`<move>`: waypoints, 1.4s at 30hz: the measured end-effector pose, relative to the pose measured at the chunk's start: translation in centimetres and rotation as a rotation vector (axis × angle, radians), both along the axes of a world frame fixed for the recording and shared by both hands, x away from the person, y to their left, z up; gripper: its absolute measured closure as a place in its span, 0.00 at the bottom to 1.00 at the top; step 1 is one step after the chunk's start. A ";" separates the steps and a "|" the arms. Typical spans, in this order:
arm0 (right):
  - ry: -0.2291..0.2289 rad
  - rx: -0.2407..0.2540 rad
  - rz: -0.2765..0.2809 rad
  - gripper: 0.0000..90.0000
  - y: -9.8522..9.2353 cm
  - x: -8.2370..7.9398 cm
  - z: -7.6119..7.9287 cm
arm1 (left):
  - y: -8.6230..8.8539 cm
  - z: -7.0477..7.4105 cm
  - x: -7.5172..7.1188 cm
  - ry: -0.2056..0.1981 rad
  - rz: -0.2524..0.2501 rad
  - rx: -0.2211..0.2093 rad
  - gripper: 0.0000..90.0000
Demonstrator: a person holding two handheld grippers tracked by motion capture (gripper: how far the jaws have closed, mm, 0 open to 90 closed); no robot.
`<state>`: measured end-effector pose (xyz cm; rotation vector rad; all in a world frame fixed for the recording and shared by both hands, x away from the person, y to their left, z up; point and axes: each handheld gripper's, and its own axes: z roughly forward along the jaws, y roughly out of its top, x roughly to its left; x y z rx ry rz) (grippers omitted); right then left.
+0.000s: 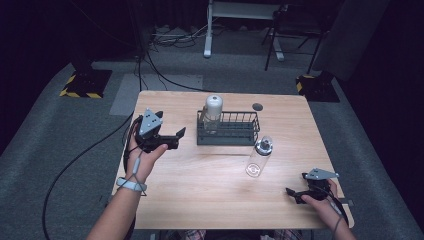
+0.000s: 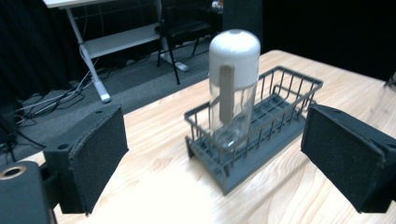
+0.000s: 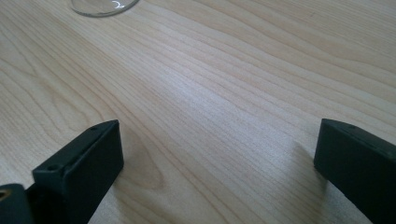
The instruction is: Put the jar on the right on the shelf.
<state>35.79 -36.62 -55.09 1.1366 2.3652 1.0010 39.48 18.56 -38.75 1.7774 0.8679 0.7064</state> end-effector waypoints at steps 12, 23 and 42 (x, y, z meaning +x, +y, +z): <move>0.000 0.000 0.000 0.01 0.0 0.0 0.0 | 2.6 -2.0 -1.5 0.021 0.026 0.006 0.08; 0.000 0.000 0.000 0.01 0.0 0.0 0.0 | 3.9 -4.1 -2.6 0.050 0.035 0.027 0.08; 0.000 0.000 0.000 0.01 0.0 0.0 0.0 | 4.9 -7.6 -3.8 0.110 0.062 0.078 0.08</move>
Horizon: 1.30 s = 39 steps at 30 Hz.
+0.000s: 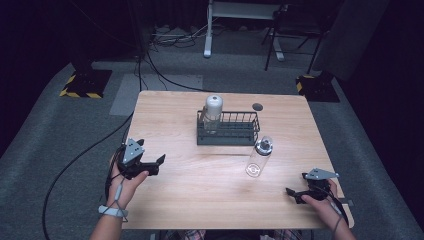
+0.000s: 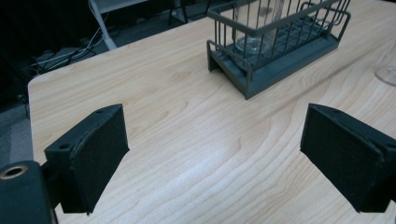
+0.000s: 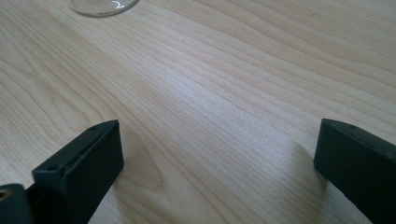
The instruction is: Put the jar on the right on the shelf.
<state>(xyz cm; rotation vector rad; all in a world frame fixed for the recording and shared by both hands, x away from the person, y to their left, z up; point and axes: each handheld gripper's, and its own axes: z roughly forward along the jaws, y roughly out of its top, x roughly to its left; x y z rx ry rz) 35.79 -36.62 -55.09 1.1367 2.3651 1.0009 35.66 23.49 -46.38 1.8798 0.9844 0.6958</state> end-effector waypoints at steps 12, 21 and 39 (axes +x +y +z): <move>0.000 0.000 0.000 0.01 0.0 0.0 0.0 | 0.9 -2.4 -0.8 0.061 0.013 0.019 0.08; 0.000 0.000 0.000 0.01 0.0 0.0 0.0 | 1.3 -4.4 -1.2 0.130 0.034 0.060 0.08; 0.000 0.000 0.000 0.01 0.0 0.0 0.0 | 1.6 -7.4 -1.8 0.268 0.029 0.100 0.08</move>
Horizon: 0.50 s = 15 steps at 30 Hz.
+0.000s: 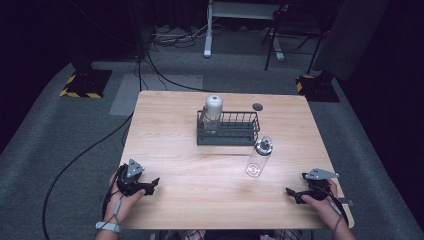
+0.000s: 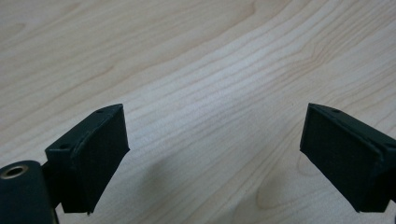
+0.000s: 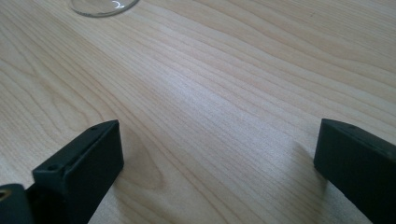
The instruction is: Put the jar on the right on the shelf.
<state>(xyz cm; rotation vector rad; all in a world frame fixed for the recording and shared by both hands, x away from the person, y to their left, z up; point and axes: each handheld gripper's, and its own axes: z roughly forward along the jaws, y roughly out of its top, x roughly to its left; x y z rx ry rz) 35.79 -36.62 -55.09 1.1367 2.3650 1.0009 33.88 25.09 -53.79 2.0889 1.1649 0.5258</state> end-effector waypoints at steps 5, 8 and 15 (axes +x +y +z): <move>0.000 0.000 0.000 0.01 0.0 0.0 0.0 | -0.1 -1.0 -0.2 0.058 -0.011 0.002 0.08; 0.000 0.000 0.000 0.01 0.0 0.0 0.0 | 0.0 -1.0 -0.3 0.059 -0.016 0.005 0.05; 0.001 0.000 0.000 0.01 0.0 0.0 0.0 | -0.1 -1.1 -0.2 0.068 -0.026 0.013 0.00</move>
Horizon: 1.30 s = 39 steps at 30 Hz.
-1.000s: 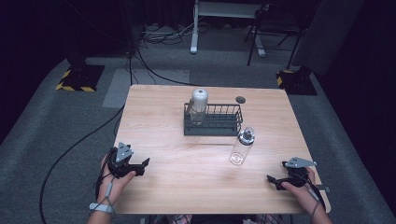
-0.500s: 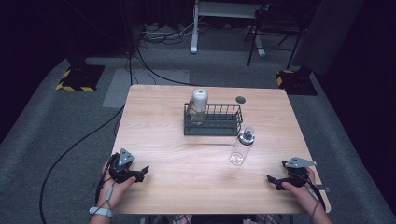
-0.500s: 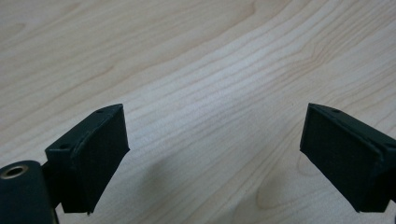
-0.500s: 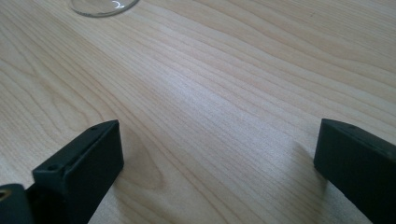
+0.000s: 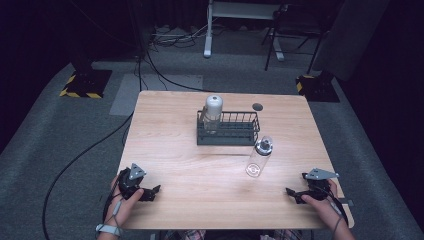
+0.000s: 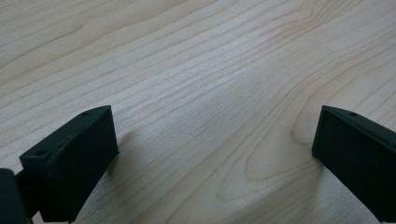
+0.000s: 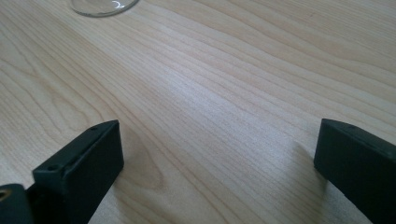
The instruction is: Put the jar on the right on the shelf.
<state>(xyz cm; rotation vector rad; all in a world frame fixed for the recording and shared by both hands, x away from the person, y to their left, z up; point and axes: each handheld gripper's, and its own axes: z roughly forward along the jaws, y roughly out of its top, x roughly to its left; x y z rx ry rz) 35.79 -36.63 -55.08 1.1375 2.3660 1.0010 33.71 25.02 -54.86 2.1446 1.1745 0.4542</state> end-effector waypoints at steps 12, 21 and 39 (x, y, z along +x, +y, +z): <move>0.001 -0.002 0.003 0.01 0.0 0.0 0.0 | 0.0 0.0 0.1 -0.003 -0.004 -0.001 0.00; -0.002 0.016 -0.008 0.05 -0.2 -0.1 0.1 | 0.0 0.0 0.1 -0.004 -0.003 -0.003 0.00; -0.096 0.075 0.017 0.07 0.6 -0.8 2.9 | 0.0 0.0 0.1 -0.004 -0.003 -0.002 0.00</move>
